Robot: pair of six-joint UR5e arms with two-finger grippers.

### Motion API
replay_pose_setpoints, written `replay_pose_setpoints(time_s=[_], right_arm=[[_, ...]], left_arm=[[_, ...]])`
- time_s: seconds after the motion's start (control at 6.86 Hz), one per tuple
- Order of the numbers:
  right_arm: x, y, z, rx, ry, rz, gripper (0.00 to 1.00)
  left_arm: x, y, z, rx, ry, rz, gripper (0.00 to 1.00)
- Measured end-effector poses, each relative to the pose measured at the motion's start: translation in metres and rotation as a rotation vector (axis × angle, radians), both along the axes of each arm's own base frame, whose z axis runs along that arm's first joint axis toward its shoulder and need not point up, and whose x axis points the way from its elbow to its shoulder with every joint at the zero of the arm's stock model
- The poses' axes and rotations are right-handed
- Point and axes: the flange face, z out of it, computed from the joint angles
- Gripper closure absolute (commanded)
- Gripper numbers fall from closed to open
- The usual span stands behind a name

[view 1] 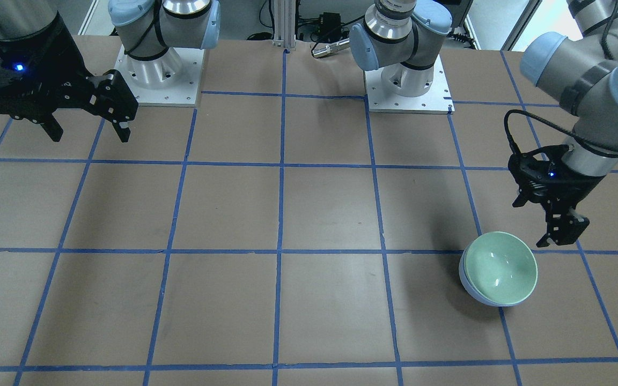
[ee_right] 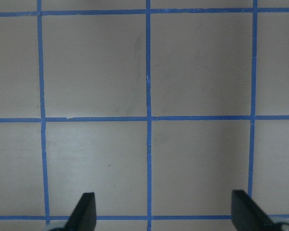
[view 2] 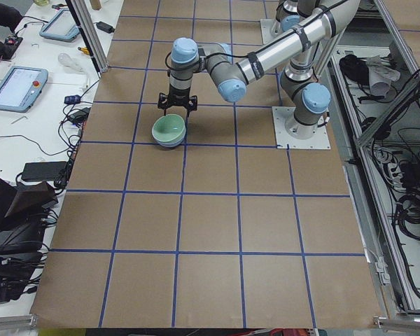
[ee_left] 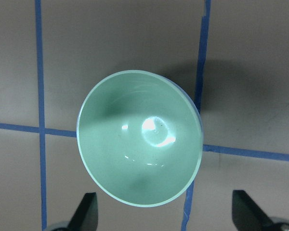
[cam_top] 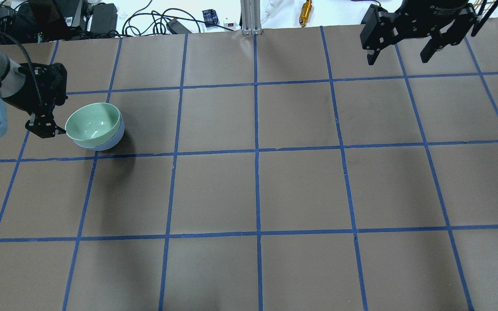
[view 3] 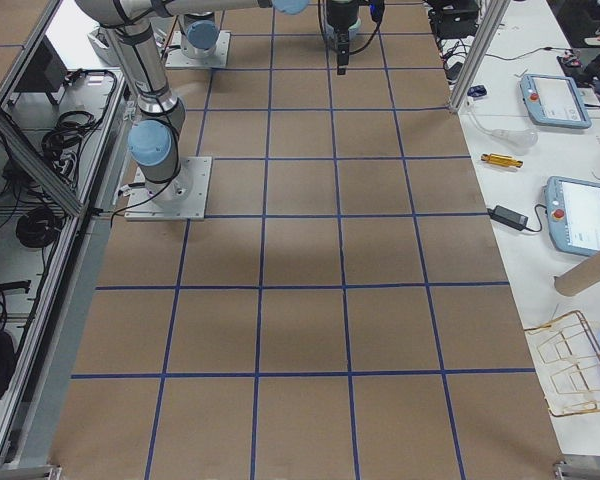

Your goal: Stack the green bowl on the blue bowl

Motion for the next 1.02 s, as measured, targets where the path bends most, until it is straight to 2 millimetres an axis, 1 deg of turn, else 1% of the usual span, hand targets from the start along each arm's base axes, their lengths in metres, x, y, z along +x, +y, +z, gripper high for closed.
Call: replay_pose_setpoints(time_s=[0.15, 0.29, 0.44, 0.58, 0.73, 0.88, 1.02], right_arm=[[0.000, 0.000, 0.000, 0.000, 0.000, 0.000, 0.00], [0.000, 0.000, 0.000, 0.000, 0.000, 0.000, 0.00], [0.000, 0.000, 0.000, 0.000, 0.000, 0.000, 0.00], [0.000, 0.000, 0.000, 0.000, 0.000, 0.000, 0.00], [0.000, 0.000, 0.000, 0.000, 0.000, 0.000, 0.00], [0.000, 0.000, 0.000, -0.001, 0.000, 0.000, 0.00], [0.000, 0.000, 0.000, -0.001, 0.000, 0.000, 0.00]], left_arm=[[-0.014, 0.000, 0.044, 0.027, 0.029, 0.108, 0.00], [-0.034, 0.004, 0.080, 0.049, 0.052, 0.231, 0.00], [-0.058, 0.010, 0.104, 0.061, 0.074, 0.370, 0.00], [-0.092, 0.017, 0.120, 0.056, 0.095, 0.515, 0.00], [-0.133, 0.025, 0.130, 0.045, 0.114, 0.644, 0.00], [-0.165, 0.034, 0.138, 0.035, 0.136, 0.789, 0.00], [-0.184, 0.041, 0.143, 0.029, 0.163, 0.959, 0.00]])
